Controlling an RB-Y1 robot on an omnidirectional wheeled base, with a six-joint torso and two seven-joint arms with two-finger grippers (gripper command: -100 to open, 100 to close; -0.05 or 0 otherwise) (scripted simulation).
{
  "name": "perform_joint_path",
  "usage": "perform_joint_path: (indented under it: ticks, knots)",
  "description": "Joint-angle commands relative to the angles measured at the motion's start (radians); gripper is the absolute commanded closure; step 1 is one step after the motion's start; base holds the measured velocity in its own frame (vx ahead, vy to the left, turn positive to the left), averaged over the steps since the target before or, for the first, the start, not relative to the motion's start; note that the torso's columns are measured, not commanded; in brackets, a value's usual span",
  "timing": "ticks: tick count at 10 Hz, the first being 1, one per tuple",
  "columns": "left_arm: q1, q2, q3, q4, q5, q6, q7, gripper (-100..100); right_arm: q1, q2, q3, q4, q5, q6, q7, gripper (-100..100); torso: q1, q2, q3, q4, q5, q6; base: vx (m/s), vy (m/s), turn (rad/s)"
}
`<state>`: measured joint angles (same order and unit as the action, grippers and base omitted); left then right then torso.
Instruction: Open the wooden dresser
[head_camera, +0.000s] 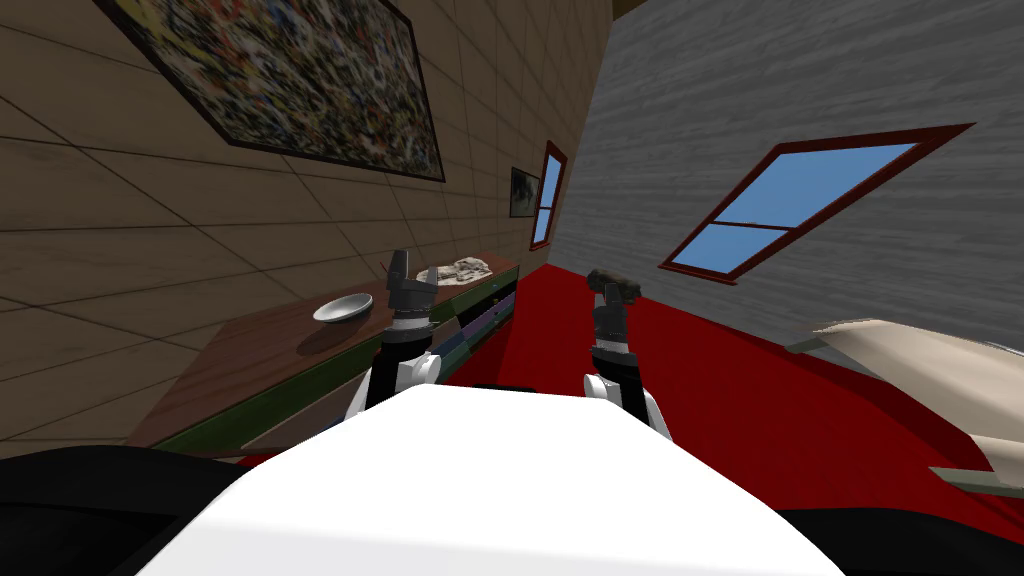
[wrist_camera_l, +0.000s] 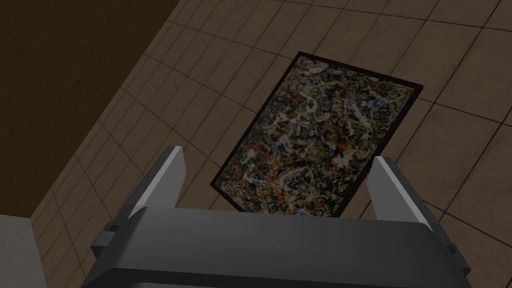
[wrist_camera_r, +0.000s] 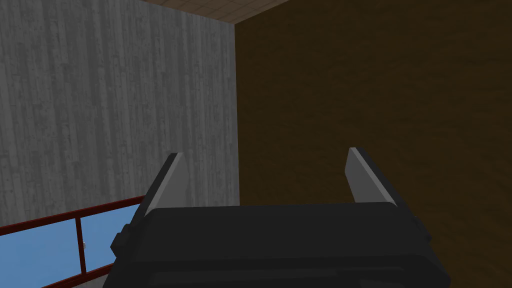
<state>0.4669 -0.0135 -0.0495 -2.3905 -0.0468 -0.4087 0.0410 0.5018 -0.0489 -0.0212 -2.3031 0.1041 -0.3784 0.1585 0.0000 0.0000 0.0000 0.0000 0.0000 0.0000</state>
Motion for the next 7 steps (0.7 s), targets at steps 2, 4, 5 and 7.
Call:
perform_joint_path:
  ticks: [2,4,5,7]
  knots:
    - [0.0,0.0,0.0,0.0,0.0,0.0,0.0,0,0.0,0.0,0.0,0.0,0.0,0.0,0.0,0,0.0,0.104,-0.209,0.105,0.0,0.0,0.0,0.0,0.0]
    - [0.0,0.0,0.0,0.0,0.0,0.0,0.0,0,0.0,0.0,0.0,0.0,0.0,0.0,0.0,0,0.0,0.248,-0.497,0.248,0.0,0.0,0.0,0.0,0.0]
    - [0.0,0.0,0.0,0.0,0.0,0.0,0.0,0,0.0,0.0,0.0,0.0,0.0,0.0,0.0,0,0.0,0.322,-0.644,0.322,0.0,0.0,0.0,0.0,0.0]
    - [0.0,0.0,0.0,0.0,0.0,0.0,0.0,0,0.0,0.0,0.0,0.0,0.0,0.0,0.0,0,0.0,0.47,-0.939,0.47,0.0,0.0,0.0,0.0,0.0]
